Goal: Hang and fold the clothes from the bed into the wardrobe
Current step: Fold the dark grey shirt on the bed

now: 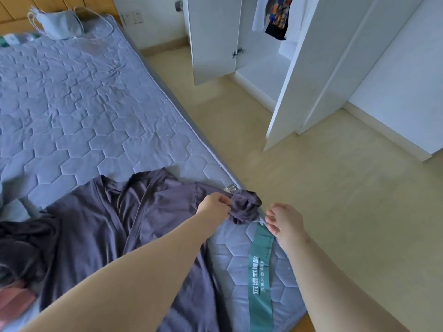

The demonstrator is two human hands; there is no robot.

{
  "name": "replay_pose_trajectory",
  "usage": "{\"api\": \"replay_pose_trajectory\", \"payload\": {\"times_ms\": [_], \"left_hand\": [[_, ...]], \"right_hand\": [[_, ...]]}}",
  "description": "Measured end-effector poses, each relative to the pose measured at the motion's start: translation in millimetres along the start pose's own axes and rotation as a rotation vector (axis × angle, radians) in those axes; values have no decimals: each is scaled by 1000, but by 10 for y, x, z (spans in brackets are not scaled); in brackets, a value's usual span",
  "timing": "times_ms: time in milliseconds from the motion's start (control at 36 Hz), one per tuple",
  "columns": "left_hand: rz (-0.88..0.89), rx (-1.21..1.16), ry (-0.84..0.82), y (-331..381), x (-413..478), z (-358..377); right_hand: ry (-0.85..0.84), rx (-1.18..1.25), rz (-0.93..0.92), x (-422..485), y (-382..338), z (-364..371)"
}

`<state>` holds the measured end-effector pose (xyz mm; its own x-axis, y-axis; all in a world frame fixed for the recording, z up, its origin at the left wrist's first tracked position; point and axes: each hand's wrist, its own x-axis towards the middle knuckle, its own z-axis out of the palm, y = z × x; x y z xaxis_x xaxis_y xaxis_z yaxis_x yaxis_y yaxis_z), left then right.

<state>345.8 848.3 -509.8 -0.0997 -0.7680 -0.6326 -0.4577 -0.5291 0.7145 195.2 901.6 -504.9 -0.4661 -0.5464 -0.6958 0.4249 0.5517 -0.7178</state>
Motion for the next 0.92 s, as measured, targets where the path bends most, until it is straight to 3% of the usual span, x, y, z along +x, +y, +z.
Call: {"api": "replay_pose_trajectory", "payload": {"times_ms": [139,278,389,500,556,639,722,806,861,917], "left_hand": [[24,116,39,-324,295,43],[117,443,73,-485,651,-6],[141,542,37,-587,951,-28],[185,659,-11,-769,1142,-31],[195,679,-55,-850,1164,-30],[171,680,-141,-953,1163,-30],[126,608,-222,-967,1109,-34],[65,553,-336,-918,1006,-17],[61,555,-366,-857,938,-8],[80,542,-330,-787,883,-16]], "right_hand": [[-7,-292,-124,401,399,128],[-83,-677,-334,715,572,353],[-122,-917,-457,981,728,606],[-22,-1310,-461,1129,972,754],[96,-1330,-465,1191,1028,743],[248,-1045,-407,1274,1010,702],[282,-685,-414,1277,867,694],[206,-197,-410,1197,551,722],[72,221,-294,1100,276,720],[-76,470,-198,1065,33,653]]}}
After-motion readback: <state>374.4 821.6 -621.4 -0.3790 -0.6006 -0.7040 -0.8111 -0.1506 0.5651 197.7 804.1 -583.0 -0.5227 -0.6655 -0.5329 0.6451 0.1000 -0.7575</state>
